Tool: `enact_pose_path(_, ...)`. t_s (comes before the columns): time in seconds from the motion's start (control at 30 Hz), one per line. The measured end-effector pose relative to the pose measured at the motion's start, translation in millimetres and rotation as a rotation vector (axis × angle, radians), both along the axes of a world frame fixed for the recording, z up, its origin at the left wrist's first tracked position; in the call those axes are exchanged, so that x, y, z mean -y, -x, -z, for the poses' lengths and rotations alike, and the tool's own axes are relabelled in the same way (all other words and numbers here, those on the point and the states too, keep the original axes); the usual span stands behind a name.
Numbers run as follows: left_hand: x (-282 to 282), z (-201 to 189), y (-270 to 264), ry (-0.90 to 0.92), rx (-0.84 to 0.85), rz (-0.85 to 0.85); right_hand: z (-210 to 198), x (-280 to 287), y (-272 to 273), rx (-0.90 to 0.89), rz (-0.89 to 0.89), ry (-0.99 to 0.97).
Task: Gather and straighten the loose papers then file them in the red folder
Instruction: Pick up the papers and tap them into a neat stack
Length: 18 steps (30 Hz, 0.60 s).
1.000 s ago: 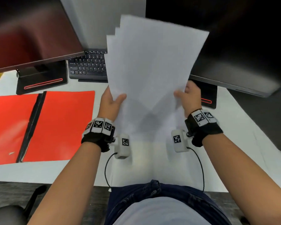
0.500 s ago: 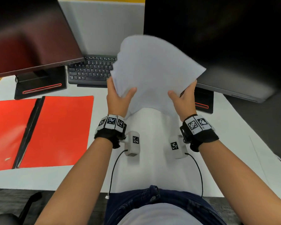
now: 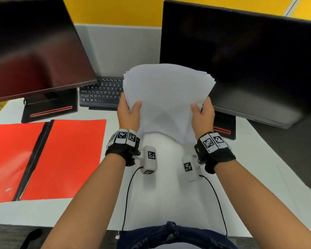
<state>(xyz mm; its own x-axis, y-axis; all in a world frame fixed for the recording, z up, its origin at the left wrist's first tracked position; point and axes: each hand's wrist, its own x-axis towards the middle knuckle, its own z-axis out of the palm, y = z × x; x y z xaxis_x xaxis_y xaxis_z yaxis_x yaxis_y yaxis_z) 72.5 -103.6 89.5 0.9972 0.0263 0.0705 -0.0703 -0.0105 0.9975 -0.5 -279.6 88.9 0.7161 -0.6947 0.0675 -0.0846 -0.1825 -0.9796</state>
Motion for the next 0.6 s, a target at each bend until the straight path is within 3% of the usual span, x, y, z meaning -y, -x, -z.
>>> enact_pose_path(0.2,-1,-11,6,0.151,0.015,0.043,-9,-9,14,0.107,-0.154,-0.211)
enact_pose_path(0.37,4,-44,-5,0.302,0.02,-0.043,-34,-12,0,0.145,-0.031,-0.388)
enact_pose_path(0.6,4,-58,-24,0.12,-0.122,-0.059,-48,-7,-23,0.104,0.071,-0.314)
